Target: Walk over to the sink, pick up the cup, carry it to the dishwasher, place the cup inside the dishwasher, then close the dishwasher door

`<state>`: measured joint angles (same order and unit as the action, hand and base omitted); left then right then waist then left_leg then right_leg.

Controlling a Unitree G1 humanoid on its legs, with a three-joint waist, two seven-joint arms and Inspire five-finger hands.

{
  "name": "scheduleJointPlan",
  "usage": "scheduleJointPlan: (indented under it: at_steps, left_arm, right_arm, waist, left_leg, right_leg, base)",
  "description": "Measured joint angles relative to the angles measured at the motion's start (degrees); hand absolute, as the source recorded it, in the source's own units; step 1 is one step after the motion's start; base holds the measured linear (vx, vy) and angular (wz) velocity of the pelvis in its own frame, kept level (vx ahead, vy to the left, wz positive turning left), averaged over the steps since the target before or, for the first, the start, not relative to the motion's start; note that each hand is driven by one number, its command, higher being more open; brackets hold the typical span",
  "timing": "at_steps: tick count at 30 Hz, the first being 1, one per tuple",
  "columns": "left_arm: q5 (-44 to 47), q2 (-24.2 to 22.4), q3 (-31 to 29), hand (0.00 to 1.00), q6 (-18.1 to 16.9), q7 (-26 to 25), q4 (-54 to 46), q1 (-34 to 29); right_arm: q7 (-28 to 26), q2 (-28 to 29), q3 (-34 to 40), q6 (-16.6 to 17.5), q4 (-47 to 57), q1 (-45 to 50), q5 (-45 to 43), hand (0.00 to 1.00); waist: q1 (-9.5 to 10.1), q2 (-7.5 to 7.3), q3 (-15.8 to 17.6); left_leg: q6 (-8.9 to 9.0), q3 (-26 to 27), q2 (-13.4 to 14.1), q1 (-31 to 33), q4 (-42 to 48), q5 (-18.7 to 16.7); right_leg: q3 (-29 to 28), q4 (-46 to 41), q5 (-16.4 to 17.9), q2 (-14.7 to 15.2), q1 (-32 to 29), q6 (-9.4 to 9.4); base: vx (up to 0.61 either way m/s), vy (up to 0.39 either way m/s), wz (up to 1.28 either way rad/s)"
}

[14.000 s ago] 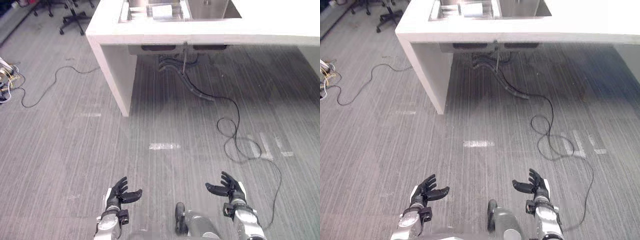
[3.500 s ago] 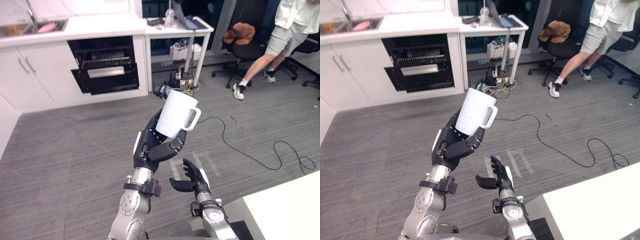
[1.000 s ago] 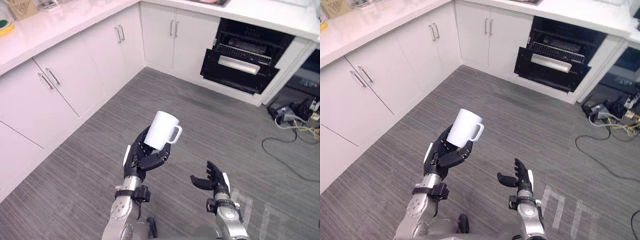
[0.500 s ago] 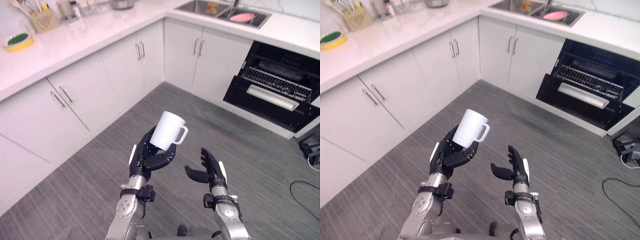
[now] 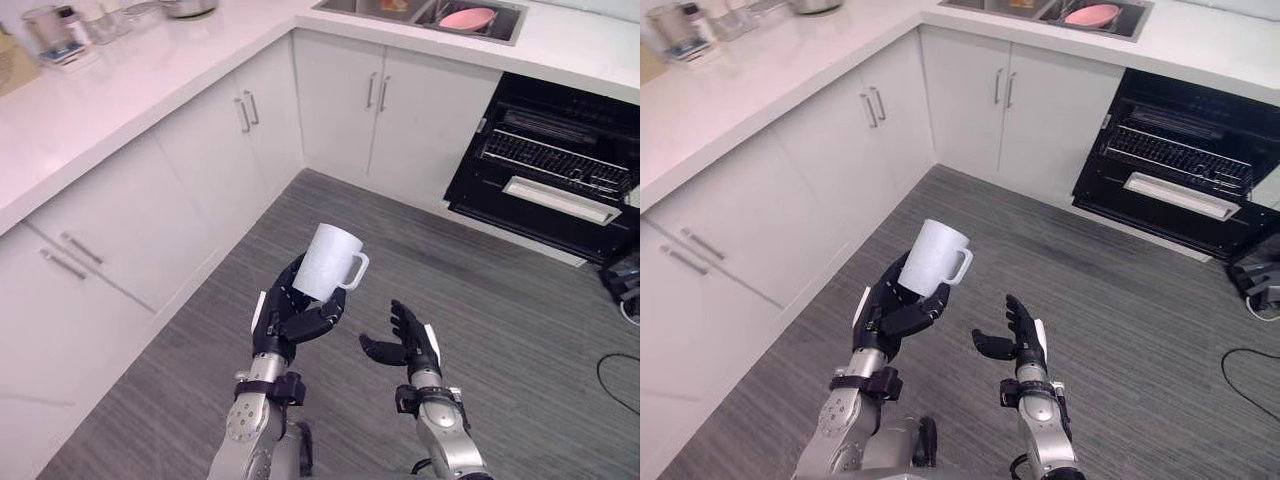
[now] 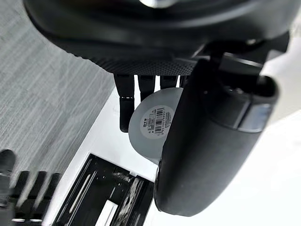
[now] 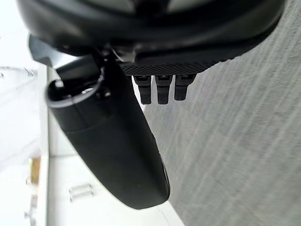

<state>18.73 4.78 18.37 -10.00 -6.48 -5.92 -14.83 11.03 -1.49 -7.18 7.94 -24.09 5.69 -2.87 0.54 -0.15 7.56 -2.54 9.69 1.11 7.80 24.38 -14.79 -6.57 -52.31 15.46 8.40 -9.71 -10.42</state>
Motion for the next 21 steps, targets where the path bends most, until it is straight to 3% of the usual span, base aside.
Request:
scheduleJointPlan:
  at_steps: [3,4,6,7,8,10,11,12,13,14,15,17,19,20,21]
  left_arm:
    - [-0.44,-0.51,0.00,0.30,-0.07,-0.47,-1.24,0.07]
    - [-0.48,-0.60,0.14,0.30,-0.21,-0.63,-2.30,0.10]
    - [-0.49,-0.59,0.43,0.30,-0.46,-0.64,-2.57,0.39]
    - [-0.50,-0.54,0.44,0.30,-0.52,-0.64,-2.51,0.75]
    - [-0.51,-0.58,0.47,0.30,-0.68,-0.66,-1.69,1.09]
    - [-0.51,-2.05,0.91,0.30,-0.41,-0.73,0.39,1.39]
    - [-0.51,-2.48,0.98,0.30,-0.41,-0.71,0.78,1.75]
    - [-0.51,-2.79,1.00,0.30,-0.40,-0.71,1.33,2.12]
    - [-0.51,-3.56,0.96,0.30,0.00,-0.71,1.86,2.45]
    - [-0.49,-4.17,0.97,0.30,0.00,-0.67,1.69,2.30]
    - [-0.49,-4.42,0.98,0.30,-0.03,-0.64,1.39,2.20]
    - [-0.40,-5.30,0.97,0.30,-0.17,-0.59,-0.83,1.94]
    - [-0.22,-5.92,1.02,0.30,-0.52,0.06,-2.96,1.82]
    - [-0.03,-6.03,1.03,0.30,-1.11,0.39,-3.54,1.83]
    - [0.28,-5.82,0.98,0.30,-1.56,0.41,-3.55,1.84]
  right_arm:
    - [-0.08,0.85,-0.14,0.07,0.48,-0.40,0.05,0.90]
    - [-0.23,1.30,-0.29,0.10,0.79,-0.71,0.06,0.90]
    - [-0.61,1.05,-0.98,0.16,0.64,-0.73,0.06,0.90]
    - [-0.73,0.94,-1.05,0.16,0.53,-0.70,0.07,0.90]
    - [-0.65,0.44,-1.03,0.18,-0.13,-0.63,0.10,0.90]
    - [-0.63,-1.52,-0.96,-0.17,-1.42,-0.61,0.10,0.90]
    - [-0.61,-2.27,-0.82,-0.54,-1.42,-0.33,0.10,0.90]
    - [-0.59,-2.39,-0.59,-0.82,-1.38,0.03,0.10,0.90]
    - [-0.50,-2.53,-0.23,-1.06,-0.44,1.56,0.10,0.90]
    - [-0.33,-2.64,-0.35,-1.05,2.52,4.14,0.05,0.90]
    - [-0.19,-2.71,-0.60,-0.98,4.20,5.26,0.01,0.90]
    - [0.18,-2.26,-0.79,-0.74,8.56,6.87,-0.05,0.90]
    - [0.24,-2.13,-0.67,0.13,9.84,6.45,-0.05,0.90]
    - [0.25,-2.14,-0.59,0.20,9.53,5.61,-0.06,0.90]
    - [0.28,-2.18,-0.53,0.32,8.18,4.44,-0.06,0.90]
  waist:
    - [0.07,-0.05,-0.06]
    - [-0.02,-0.05,-0.05]
    - [-0.46,0.24,-0.24]
    - [-0.94,-0.57,-0.76]
    - [-1.92,-0.82,-0.97]
    - [-1.78,2.14,-1.49]
    - [-1.98,2.54,-1.19]
    - [-2.01,2.54,-1.07]
    - [-1.99,2.68,-0.96]
    - [-1.51,2.65,-0.86]
    - [-1.15,2.54,-0.79]
    - [0.23,2.66,-0.79]
    - [0.87,2.65,-0.82]
    - [1.88,2.75,-0.94]
    - [2.36,2.52,-0.86]
  left_leg:
    - [0.56,1.76,0.90,-6.69,-5.26,-0.51]
    - [1.40,2.36,1.77,-8.90,-6.81,-1.17]
    - [2.56,2.80,2.82,-11.96,-9.40,-1.83]
    - [3.89,2.82,2.79,-13.36,-10.43,-2.50]
    - [5.12,1.63,2.37,-14.61,-10.23,-3.86]
    - [6.23,1.17,5.38,-15.33,-9.35,-4.32]
    - [7.05,-0.03,6.24,-14.75,-6.25,-3.84]
    - [7.58,-0.87,6.92,-13.87,-3.14,-3.48]
    - [8.84,-2.33,8.48,-11.17,6.39,-1.57]
    - [8.94,-2.77,9.93,-6.96,18.47,4.18]
    - [9.23,-2.64,10.87,-4.89,23.87,4.75]
    - [8.14,-1.49,13.30,2.33,34.43,2.23]
    - [6.57,-1.11,13.80,7.69,32.55,-0.83]
    - [5.21,-1.55,12.46,9.31,26.09,-2.00]
    - [5.40,-3.68,9.30,9.78,16.39,-1.63]
  right_leg:
    - [5.51,-1.83,1.91,-0.93,-6.87,3.98]
    - [8.77,1.15,2.85,-1.61,-10.01,5.70]
    - [11.92,12.02,2.23,-2.97,-12.44,7.24]
    - [12.84,22.77,-2.14,-3.87,-12.41,8.35]
    - [12.90,26.35,-11.52,-4.00,-11.58,10.52]
    - [14.08,25.47,-9.35,-5.96,-10.41,11.48]
    - [15.08,25.68,-7.99,-6.65,-9.06,12.06]
    - [15.72,26.18,-7.48,-6.93,-7.78,12.37]
    - [16.78,27.90,-6.70,-7.57,-4.07,12.81]
    - [17.01,30.23,-5.91,-7.87,0.21,13.02]
    - [16.80,31.45,-5.56,-7.87,2.27,13.05]
    - [16.29,35.39,-4.68,-8.31,7.77,13.08]
    - [15.87,36.92,-3.27,-8.28,10.24,13.17]
    - [14.70,37.49,-2.55,-7.84,11.58,12.55]
    - [13.41,37.65,-1.72,-6.74,12.51,11.43]
  base:
    - [0.32,0.054,-0.34]
    - [0.36,-0.022,-0.31]
    - [0.40,-0.046,-0.15]
    - [0.46,-0.065,0.20]
    - [0.49,-0.079,0.19]
    - [0.57,-0.088,0.05]
    - [0.58,-0.115,0.10]
    - [0.45,-0.134,0.32]
    - [0.44,-0.130,0.32]
    - [0.42,-0.095,0.24]
    - [0.31,-0.038,0.03]
    - [0.33,0.015,-0.09]
    - [0.29,0.101,-0.12]
    - [0.25,0.194,-0.34]
    - [0.25,0.220,-0.44]
